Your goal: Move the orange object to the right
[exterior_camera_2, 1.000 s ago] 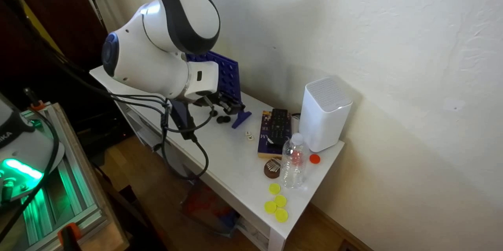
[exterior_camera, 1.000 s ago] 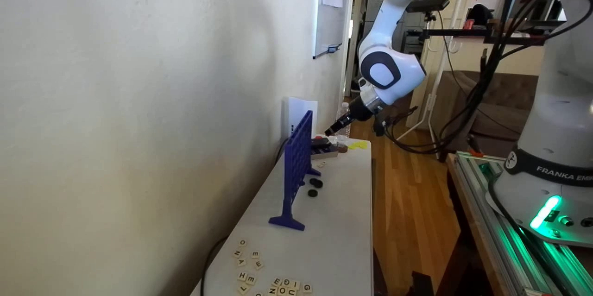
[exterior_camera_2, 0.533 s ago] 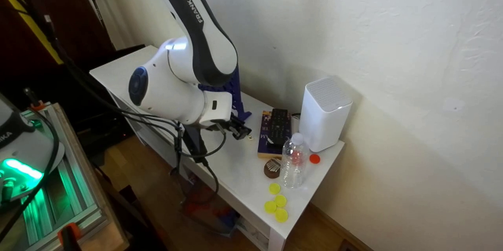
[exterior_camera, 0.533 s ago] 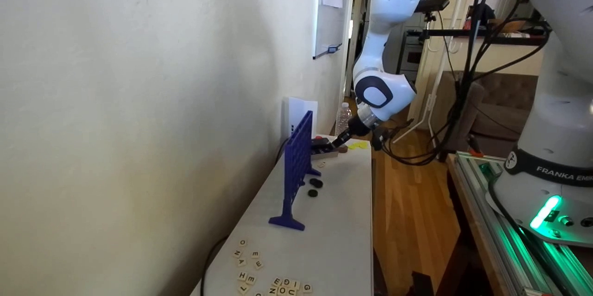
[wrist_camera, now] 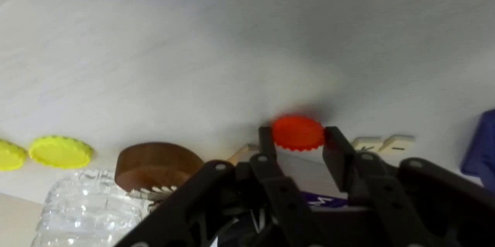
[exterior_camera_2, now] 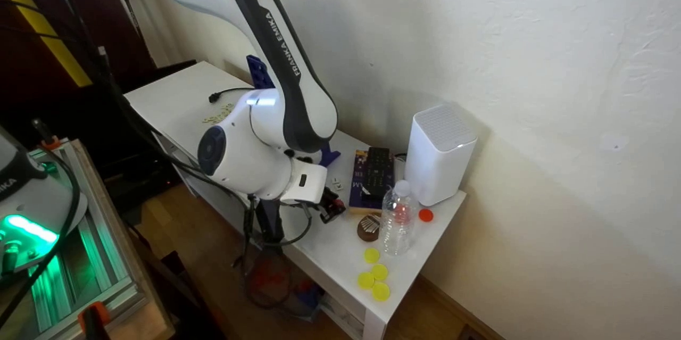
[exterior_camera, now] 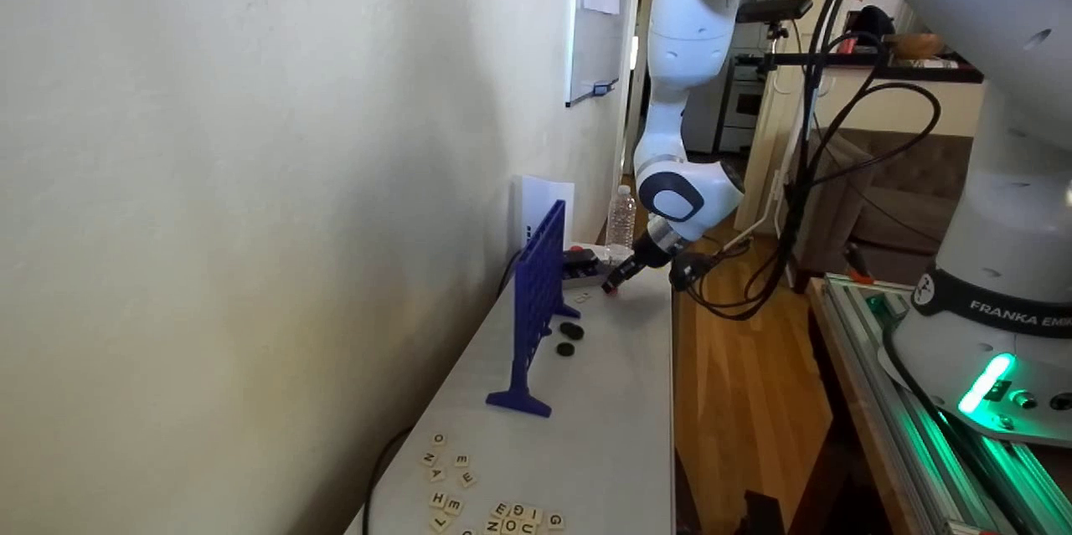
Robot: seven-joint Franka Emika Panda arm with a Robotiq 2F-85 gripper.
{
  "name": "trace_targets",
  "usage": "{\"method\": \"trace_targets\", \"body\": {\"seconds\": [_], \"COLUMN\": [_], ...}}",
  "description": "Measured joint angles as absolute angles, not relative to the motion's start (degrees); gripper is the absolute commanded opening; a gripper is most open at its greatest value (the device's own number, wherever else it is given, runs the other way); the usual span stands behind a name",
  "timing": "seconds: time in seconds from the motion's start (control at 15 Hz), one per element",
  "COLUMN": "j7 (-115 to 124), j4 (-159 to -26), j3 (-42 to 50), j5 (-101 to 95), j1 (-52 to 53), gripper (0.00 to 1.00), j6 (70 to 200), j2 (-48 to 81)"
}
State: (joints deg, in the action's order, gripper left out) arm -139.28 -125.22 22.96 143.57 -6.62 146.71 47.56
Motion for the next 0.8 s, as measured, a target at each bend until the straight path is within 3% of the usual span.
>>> {"method": "trace_targets", "body": {"seconds": [0.2, 0.27, 0.4, 0.67, 0.8], "j7": [-136.88, -136.26, -135.31, -135.12, -136.99], "j4": [-124.75, -124.75, -124.75, -125.27, -127.17], "j3": [23.36, 23.43, 23.61, 26.21, 29.78], "j5": [143.62, 143.62, 143.62, 143.62, 143.59], "j1": [-6.23, -6.15, -5.89, -3.33, -0.44], "gripper": [0.14, 0.64, 0.70, 0.98, 1.00], "j6": [146.36, 146.36, 146.38, 147.61, 149.97], "j2": [48.45, 48.46, 48.48, 48.00, 46.07]}}
